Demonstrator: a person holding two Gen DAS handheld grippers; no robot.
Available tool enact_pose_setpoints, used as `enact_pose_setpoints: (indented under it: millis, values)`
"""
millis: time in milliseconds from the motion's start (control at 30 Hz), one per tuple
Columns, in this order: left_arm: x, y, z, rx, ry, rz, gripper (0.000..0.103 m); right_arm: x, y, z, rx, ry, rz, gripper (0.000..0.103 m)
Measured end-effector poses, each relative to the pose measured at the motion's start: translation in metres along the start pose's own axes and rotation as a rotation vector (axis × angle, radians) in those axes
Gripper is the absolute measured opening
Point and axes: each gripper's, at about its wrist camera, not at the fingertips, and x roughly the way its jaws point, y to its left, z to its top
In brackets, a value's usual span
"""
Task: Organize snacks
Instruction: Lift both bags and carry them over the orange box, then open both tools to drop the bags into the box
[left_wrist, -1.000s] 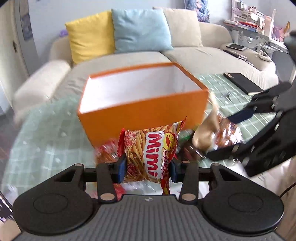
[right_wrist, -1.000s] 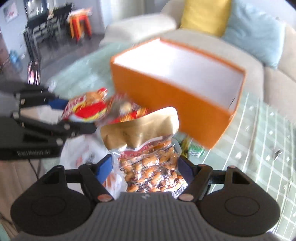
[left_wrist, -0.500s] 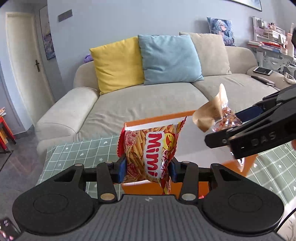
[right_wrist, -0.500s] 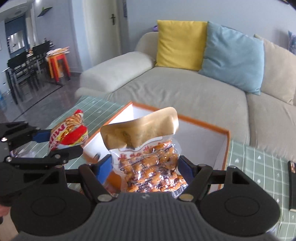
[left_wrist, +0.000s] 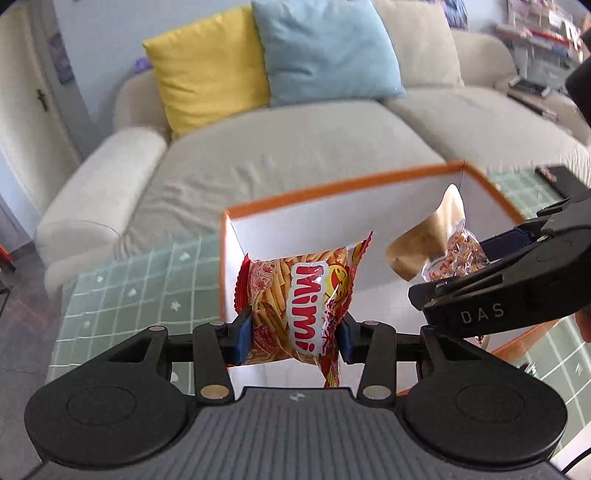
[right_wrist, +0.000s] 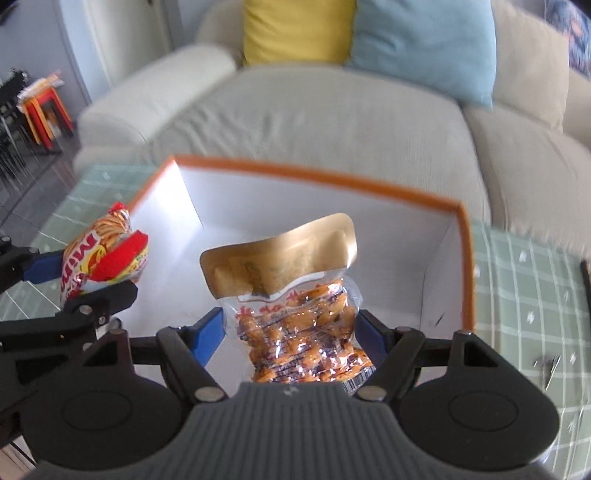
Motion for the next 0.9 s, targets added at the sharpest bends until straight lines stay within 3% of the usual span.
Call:
enact_pose_setpoints:
  millis: [200,400,567,767,900]
  values:
    - [0.017,-0.006,-0.001,0.077,0.053,-0.027,0.050,0.031,-0.005,-0.005,0.041,0.106,0.022,0.074]
    - [0.033,-0.008,-0.002,0.089,0.148,-0.056,0.051,0.046,-0.003,-0.007,0.047,0.197,0.016,0.074]
    - [0.042,0.002,-0.001,0.000,0.210,-0.077,0.053,0.059,-0.007,-0.004,0.069,0.244,0.021,0.075]
    - [0.039,0.004,-0.004,-0.018,0.198,-0.056,0.058,0.061,-0.005,-0.001,0.081,0.252,0.019,0.076]
    - [0.033,0.002,-0.004,-0.014,0.170,-0.015,0.072,0.051,0.001,-0.003,0.072,0.242,-0.003,0.075]
